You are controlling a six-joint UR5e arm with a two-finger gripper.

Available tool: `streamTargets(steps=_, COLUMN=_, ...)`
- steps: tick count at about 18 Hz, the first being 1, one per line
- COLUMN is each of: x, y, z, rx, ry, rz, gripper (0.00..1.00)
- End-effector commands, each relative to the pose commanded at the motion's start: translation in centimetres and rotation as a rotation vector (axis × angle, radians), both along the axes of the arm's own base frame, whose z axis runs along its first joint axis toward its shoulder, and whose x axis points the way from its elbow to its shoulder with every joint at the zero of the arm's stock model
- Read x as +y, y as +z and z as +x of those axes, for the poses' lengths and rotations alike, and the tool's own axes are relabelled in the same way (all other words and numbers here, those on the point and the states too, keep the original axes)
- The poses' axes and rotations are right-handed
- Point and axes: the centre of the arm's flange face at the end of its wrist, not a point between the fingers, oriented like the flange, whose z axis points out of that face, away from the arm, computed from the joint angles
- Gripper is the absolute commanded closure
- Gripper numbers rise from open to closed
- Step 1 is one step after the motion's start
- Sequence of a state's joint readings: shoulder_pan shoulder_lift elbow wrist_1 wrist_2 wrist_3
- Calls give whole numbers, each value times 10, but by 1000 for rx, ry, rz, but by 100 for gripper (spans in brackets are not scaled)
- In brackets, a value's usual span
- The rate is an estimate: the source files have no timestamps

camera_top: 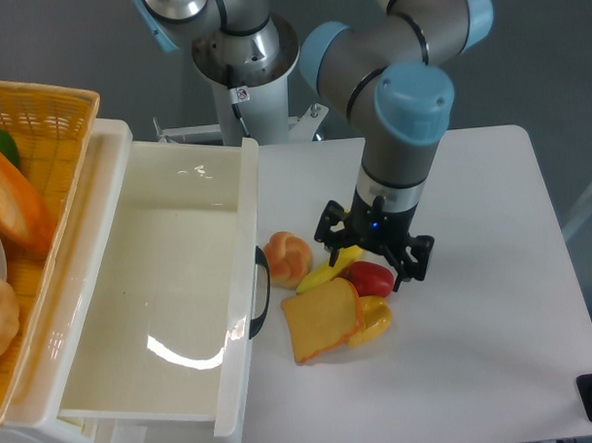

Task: Pick up the bread slice

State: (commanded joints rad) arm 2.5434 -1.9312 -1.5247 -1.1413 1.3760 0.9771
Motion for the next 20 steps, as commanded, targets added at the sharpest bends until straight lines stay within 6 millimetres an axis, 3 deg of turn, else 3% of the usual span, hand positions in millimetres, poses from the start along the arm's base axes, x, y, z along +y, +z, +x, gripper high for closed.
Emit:
streamTargets(steps=9, x=12, y=-60, z=2, rx=-101, ry=32, rz=-49, gripper=0)
streamTargets(steps=20, x=-2, y=-75, z=-23, rx=-114, ry=66, rz=-60, gripper=0)
